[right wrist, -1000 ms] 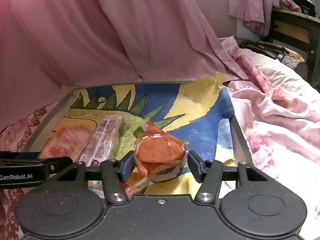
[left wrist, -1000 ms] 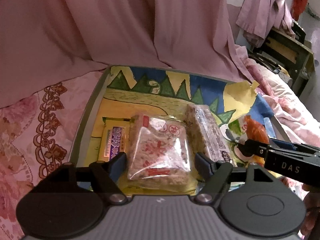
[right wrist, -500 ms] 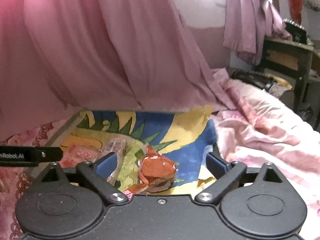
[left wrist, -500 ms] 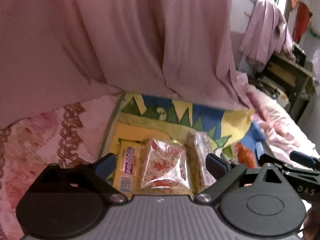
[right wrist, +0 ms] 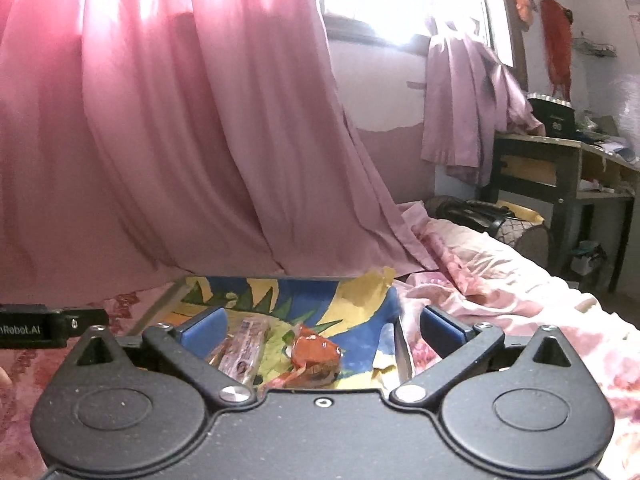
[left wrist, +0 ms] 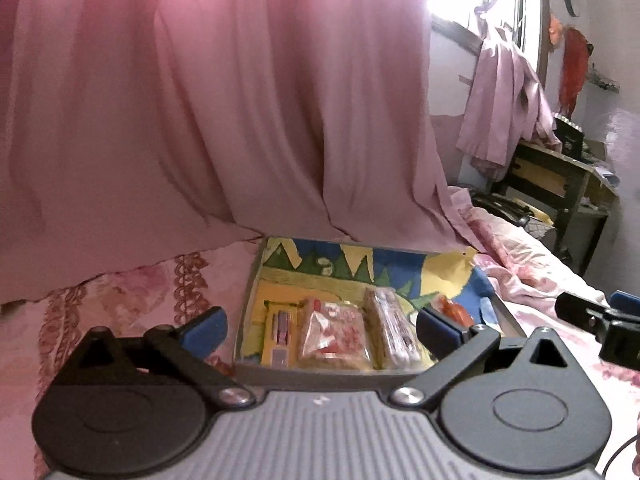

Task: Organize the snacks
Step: 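Open both grippers to release the snacks and lift away from the tray, then move both open grippers toward the snacks lying beside the tray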

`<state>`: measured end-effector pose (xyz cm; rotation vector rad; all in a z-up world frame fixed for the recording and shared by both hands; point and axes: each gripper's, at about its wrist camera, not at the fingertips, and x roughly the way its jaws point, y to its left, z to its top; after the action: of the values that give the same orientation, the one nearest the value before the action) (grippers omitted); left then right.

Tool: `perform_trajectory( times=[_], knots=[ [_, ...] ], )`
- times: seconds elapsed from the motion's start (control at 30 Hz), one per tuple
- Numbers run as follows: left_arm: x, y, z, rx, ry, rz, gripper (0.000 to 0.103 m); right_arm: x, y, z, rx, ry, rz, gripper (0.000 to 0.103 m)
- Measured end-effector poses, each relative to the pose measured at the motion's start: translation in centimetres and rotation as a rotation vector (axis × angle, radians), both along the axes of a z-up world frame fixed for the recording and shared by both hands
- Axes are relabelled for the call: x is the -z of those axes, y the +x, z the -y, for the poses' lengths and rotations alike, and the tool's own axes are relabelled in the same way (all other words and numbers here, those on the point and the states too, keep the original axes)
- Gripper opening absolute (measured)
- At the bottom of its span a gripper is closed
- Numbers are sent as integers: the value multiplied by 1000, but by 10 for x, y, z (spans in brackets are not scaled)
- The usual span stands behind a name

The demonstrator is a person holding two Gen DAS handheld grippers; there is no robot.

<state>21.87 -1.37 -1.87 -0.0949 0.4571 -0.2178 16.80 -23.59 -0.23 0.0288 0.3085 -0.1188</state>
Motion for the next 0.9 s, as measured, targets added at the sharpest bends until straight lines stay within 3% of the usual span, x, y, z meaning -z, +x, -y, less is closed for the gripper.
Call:
perform_trajectory(
  times=[0.13, 0.4, 0.73, 0.9],
  knots=[
    [-4, -28, -2, 10, 4, -3, 103, -6, -33, 0, 4, 46, 9, 102],
    [-5, -80, 4, 38, 88, 34, 103, -6, -86, 1, 30, 102, -15, 102],
    [6, -123, 12, 75, 163, -12, 103, 1, -132, -9, 16, 106, -73, 102],
    [17, -131, 15, 68, 194, -76, 103, 8, -140, -10, 8, 148, -142, 102]
  ],
)
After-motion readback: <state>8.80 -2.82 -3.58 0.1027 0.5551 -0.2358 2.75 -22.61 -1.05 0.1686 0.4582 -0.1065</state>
